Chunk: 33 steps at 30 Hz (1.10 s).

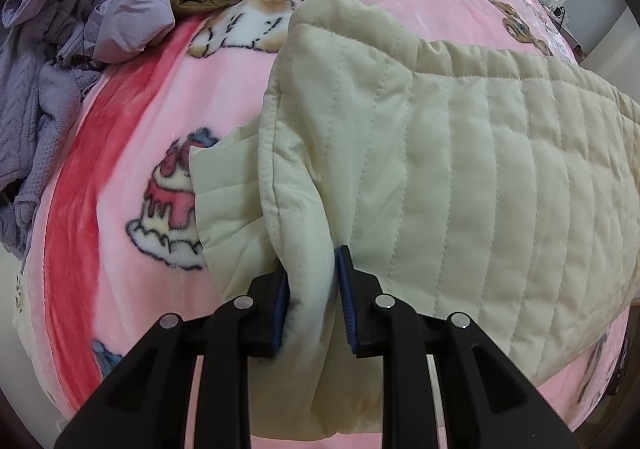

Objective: Fold large clothes

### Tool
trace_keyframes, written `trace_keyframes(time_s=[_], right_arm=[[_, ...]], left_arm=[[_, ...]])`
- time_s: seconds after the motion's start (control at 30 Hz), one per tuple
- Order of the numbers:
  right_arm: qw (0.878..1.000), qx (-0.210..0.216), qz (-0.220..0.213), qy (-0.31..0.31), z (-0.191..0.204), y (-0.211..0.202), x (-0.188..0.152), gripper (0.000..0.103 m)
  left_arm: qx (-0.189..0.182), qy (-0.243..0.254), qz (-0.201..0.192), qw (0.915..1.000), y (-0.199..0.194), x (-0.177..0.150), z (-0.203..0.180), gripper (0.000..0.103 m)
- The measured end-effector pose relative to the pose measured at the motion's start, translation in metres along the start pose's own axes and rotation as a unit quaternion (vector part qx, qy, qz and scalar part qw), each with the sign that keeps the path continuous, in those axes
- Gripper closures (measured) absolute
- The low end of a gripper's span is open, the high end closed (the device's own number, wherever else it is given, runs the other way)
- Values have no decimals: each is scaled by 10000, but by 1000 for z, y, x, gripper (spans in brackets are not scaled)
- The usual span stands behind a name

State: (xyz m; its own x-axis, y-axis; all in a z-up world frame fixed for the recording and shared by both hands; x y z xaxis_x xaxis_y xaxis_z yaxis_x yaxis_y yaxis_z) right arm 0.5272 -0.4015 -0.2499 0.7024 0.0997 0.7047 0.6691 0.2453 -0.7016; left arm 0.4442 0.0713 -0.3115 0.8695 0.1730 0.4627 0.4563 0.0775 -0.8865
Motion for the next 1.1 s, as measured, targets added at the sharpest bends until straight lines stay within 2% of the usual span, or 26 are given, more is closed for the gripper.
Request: trace_keyframes(time_s=[0.07, 0.1, 0.17, 0.2, 0.23, 0.3, 0.33, 0.43, 0.47, 0.57, 0.6, 0.63, 0.7, 0.73, 0.77, 0.87, 0.93, 1.0, 1.1], right_arm=[[9997, 58, -117, 199, -3, 9, 20, 52], [9998, 50, -40, 177, -2, 18, 25, 51], [9993, 293, 220, -32, 9, 43, 31, 54], [9978, 449, 379, -314, 21, 57, 30, 55], [9951, 591, 549, -564, 32, 67, 27, 61], [9860, 797, 836, -1206, 57, 82, 19, 67], [9828, 868, 869, -1376, 65, 84, 16, 66], [9699, 997, 1194, -1873, 85, 94, 2, 45], [9664, 1018, 1248, -2001, 89, 97, -2, 44], [9632, 616, 1255, -2295, 86, 105, -8, 46], [9646, 414, 1276, -2271, 81, 109, -9, 46], [9657, 426, 1337, -2185, 80, 113, -11, 47], [9668, 494, 1362, -2103, 79, 118, -14, 62], [9669, 459, 1377, -2099, 78, 119, -15, 79], [9673, 366, 1376, -2098, 74, 122, -16, 90], [9827, 325, 1117, -1443, 58, 112, -2, 96], [9928, 175, 747, -917, 35, 96, 15, 96], [9975, 47, 561, -436, 10, 84, 23, 97], [9968, -11, 635, 482, -32, 82, 19, 97]], left_arm=[[49, -14, 15, 10000, 0, 0, -1, 79], [67, -25, 17, 10000, 0, -1, -1, 79], [82, -31, 23, 10000, 0, -1, -1, 79], [77, -25, 27, 10000, 0, 0, -1, 79], [81, -21, 41, 10000, 0, 0, -1, 79], [75, -6, 71, 9999, 1, 1, -1, 79], [69, -6, 86, 9999, 1, 1, -2, 79], [66, 18, 90, 9999, 2, 1, -2, 79], [70, 21, 82, 9999, 2, 2, -2, 79], [60, -2, 80, 10000, 2, 1, -2, 79], [53, -26, 75, 10000, 2, 1, -2, 79], [46, -40, 70, 10000, 2, 1, -2, 79], [41, -28, 60, 10000, 2, 2, -2, 79], [41, -24, 64, 10000, 2, 2, -2, 79], [40, -27, 61, 10000, 2, 2, -2, 79], [38, -23, 67, 10000, 2, 2, -1, 79], [30, -35, 61, 10000, 2, 1, -2, 79], [16, -41, 61, 10000, 2, 2, -2, 79], [15, -29, 67, 10000, 3, 2, -1, 79]])
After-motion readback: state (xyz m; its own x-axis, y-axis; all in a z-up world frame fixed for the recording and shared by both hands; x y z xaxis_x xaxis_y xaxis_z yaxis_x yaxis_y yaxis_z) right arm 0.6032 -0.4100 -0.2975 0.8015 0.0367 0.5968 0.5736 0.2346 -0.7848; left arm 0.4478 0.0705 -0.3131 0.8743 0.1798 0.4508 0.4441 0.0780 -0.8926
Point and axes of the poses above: each gripper's, at about its wrist camera, not at the fingertips, and y roughly the way its jaws point, z to its left, x to its top, the point moved 7 cm from there along y, roughly the way its jaws point, and after that the axes turned 12 degrees about -z, right-handed, at the moved point
